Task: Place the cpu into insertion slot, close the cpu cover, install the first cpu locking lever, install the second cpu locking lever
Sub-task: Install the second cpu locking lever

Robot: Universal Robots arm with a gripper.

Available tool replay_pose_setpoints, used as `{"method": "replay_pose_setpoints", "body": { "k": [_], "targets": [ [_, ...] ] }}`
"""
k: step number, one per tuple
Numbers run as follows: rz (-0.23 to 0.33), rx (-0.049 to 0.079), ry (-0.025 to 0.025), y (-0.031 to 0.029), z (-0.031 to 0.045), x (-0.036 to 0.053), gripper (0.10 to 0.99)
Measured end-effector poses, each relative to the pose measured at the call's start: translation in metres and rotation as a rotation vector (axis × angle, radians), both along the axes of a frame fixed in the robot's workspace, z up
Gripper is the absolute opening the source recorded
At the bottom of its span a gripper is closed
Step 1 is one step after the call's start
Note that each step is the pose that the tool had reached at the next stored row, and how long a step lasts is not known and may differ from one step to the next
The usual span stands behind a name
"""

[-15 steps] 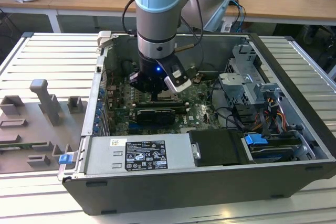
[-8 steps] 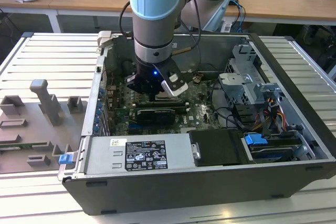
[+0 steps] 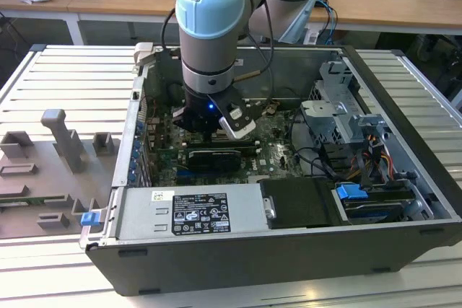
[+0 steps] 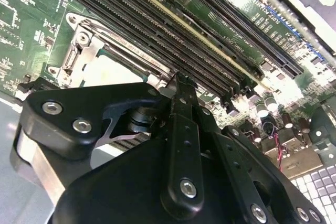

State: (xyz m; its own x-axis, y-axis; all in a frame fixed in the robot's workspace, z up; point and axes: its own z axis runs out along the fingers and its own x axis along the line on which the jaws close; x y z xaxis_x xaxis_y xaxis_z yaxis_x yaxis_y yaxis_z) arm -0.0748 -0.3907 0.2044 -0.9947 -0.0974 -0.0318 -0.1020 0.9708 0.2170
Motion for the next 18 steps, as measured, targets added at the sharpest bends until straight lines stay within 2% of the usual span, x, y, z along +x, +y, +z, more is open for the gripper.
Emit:
{"method": "replay_pose_setpoints", "body": {
  "k": [3,6,8,11,15,18],
  "targets": [
    [0.004,0.014,-0.0001,-0.0001,-0.0028,-0.0001,0.106],
    [0.011,0.033,-0.0016,0.0,-0.0065,-0.0018,0.106],
    [0.014,0.039,-0.0023,-0.0007,-0.0072,-0.0047,0.106],
    [0.016,0.041,-0.0031,-0.0009,-0.0062,-0.0061,0.106],
    [0.016,0.042,-0.0031,-0.0009,0.0059,-0.0062,0.106],
    [0.016,0.042,-0.003,-0.0006,0.0074,-0.0061,0.106]
  ]
}}
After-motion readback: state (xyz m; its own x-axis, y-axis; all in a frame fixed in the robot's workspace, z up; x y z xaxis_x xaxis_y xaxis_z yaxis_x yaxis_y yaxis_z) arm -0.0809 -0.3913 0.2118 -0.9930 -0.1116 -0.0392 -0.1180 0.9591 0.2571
